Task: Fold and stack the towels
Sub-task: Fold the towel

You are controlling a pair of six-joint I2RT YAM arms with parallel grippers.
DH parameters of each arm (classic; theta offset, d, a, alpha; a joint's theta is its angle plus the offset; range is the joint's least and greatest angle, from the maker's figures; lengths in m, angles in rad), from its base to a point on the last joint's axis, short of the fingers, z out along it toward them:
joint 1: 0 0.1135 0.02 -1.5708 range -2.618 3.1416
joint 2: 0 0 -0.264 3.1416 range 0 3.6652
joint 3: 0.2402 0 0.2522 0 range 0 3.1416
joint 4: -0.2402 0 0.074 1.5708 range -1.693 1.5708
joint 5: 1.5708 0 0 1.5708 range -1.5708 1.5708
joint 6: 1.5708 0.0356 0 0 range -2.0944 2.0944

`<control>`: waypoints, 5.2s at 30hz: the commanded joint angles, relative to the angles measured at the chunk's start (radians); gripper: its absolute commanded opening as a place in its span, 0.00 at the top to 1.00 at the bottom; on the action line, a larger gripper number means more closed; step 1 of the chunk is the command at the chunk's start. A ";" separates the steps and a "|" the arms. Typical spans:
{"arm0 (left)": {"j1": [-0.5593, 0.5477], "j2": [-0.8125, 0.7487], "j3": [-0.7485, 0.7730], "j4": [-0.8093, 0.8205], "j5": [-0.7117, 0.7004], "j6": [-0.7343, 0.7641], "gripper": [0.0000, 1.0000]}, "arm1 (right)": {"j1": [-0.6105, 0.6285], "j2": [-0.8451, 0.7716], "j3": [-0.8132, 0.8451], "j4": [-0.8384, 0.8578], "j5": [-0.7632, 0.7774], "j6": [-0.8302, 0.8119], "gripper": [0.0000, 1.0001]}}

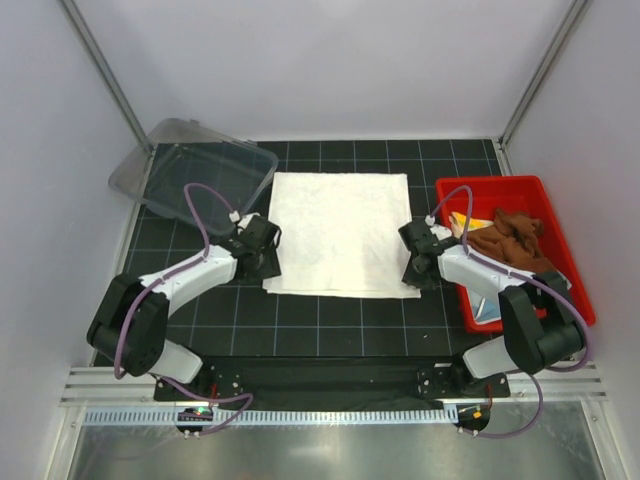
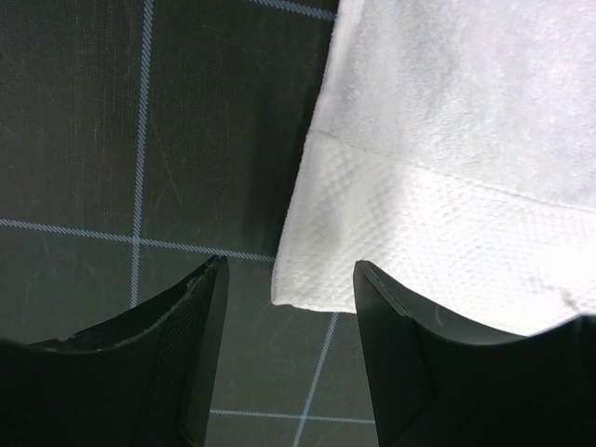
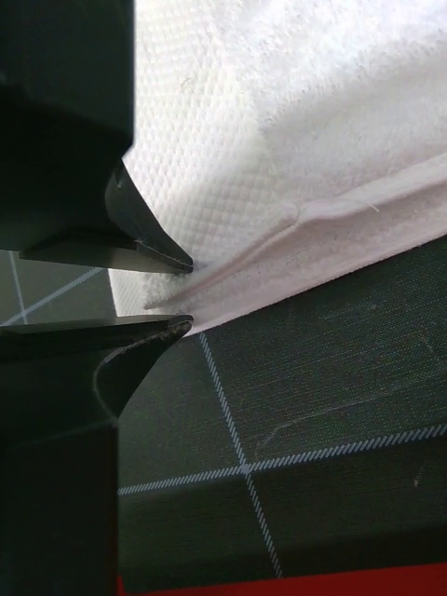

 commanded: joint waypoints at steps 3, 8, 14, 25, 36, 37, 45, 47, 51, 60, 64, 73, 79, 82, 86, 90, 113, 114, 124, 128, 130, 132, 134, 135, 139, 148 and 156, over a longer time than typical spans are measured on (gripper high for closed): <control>0.009 -0.003 -0.033 0.077 0.024 -0.021 0.41 | 0.000 -0.018 -0.052 0.044 0.067 0.022 0.70; 0.007 -0.012 -0.047 0.108 0.056 -0.016 0.44 | 0.000 -0.064 -0.082 0.055 0.075 0.029 0.79; 0.009 0.058 -0.047 0.116 0.087 -0.035 0.53 | -0.002 -0.081 -0.085 0.063 0.083 0.035 0.86; 0.009 0.071 0.000 0.048 0.084 -0.049 1.00 | 0.000 -0.136 -0.047 0.025 0.075 0.007 0.99; 0.006 -0.003 0.112 -0.105 0.087 -0.061 1.00 | 0.000 -0.218 0.079 -0.129 0.116 -0.076 0.99; 0.007 -0.006 0.120 -0.113 0.084 -0.058 1.00 | 0.000 -0.221 0.081 -0.130 0.109 -0.076 0.99; 0.007 -0.023 0.077 -0.089 0.133 -0.073 1.00 | 0.000 -0.206 0.072 -0.121 0.075 -0.086 0.99; 0.006 -0.015 0.071 -0.085 0.136 -0.073 1.00 | 0.000 -0.202 0.079 -0.118 0.075 -0.099 0.99; 0.006 -0.014 0.073 -0.084 0.147 -0.078 1.00 | -0.002 -0.198 0.104 -0.124 0.070 -0.131 0.99; 0.007 0.002 0.071 -0.058 0.199 -0.089 1.00 | 0.000 -0.161 0.067 -0.100 0.034 -0.126 0.99; 0.006 0.008 0.071 -0.046 0.202 -0.095 1.00 | 0.000 -0.129 0.052 -0.078 0.046 -0.131 0.96; 0.007 0.035 0.077 -0.038 0.202 -0.108 1.00 | 0.000 -0.070 -0.014 -0.019 0.009 -0.100 0.75; 0.007 0.054 0.089 -0.035 0.201 -0.110 1.00 | 0.000 -0.072 -0.053 0.015 0.001 -0.090 0.71; 0.007 0.059 0.089 -0.035 0.199 -0.110 1.00 | 0.000 -0.067 -0.057 0.029 0.006 -0.088 0.73; 0.007 0.057 0.089 -0.036 0.194 -0.110 1.00 | 0.000 -0.069 -0.056 0.046 0.024 -0.090 0.90; 0.006 0.054 0.100 -0.061 0.168 -0.101 1.00 | -0.002 -0.080 -0.014 0.011 0.056 -0.099 0.99; -0.108 -0.020 -0.098 -0.016 0.156 -0.165 1.00 | 0.018 -0.186 0.046 -0.258 0.145 -0.019 0.99; -0.109 -0.005 -0.105 -0.012 0.150 -0.167 1.00 | -0.004 -0.186 -0.017 -0.235 0.132 0.002 0.99; -0.114 -0.044 -0.096 -0.019 0.115 -0.168 1.00 | -0.026 -0.159 -0.016 -0.133 0.087 0.050 0.99; -0.112 -0.081 0.075 -0.179 0.095 -0.133 1.00 | -0.029 -0.133 0.211 -0.319 0.154 0.013 0.99; -0.114 -0.118 0.096 -0.185 0.136 -0.145 1.00 | -0.044 -0.168 0.256 -0.397 0.150 0.029 0.99; -0.125 -0.174 0.039 -0.159 0.186 -0.183 1.00 | -0.070 -0.245 0.195 -0.428 0.141 0.068 0.99; -0.146 -0.198 -0.016 -0.107 0.191 -0.202 1.00 | -0.113 -0.296 0.104 -0.433 0.104 0.090 0.99; -0.151 -0.195 -0.050 -0.090 0.202 -0.211 1.00 | -0.127 -0.316 0.070 -0.425 0.090 0.098 0.99; -0.172 -0.153 -0.196 0.037 0.230 -0.234 1.00 | -0.173 -0.336 -0.054 -0.347 0.026 0.142 0.99; -0.186 -0.127 -0.271 0.059 0.158 -0.239 1.00 | -0.169 -0.357 -0.184 -0.267 -0.038 0.207 0.99; -0.186 -0.196 -0.245 -0.044 0.072 -0.216 1.00 | -0.161 -0.437 -0.270 -0.206 -0.072 0.194 0.99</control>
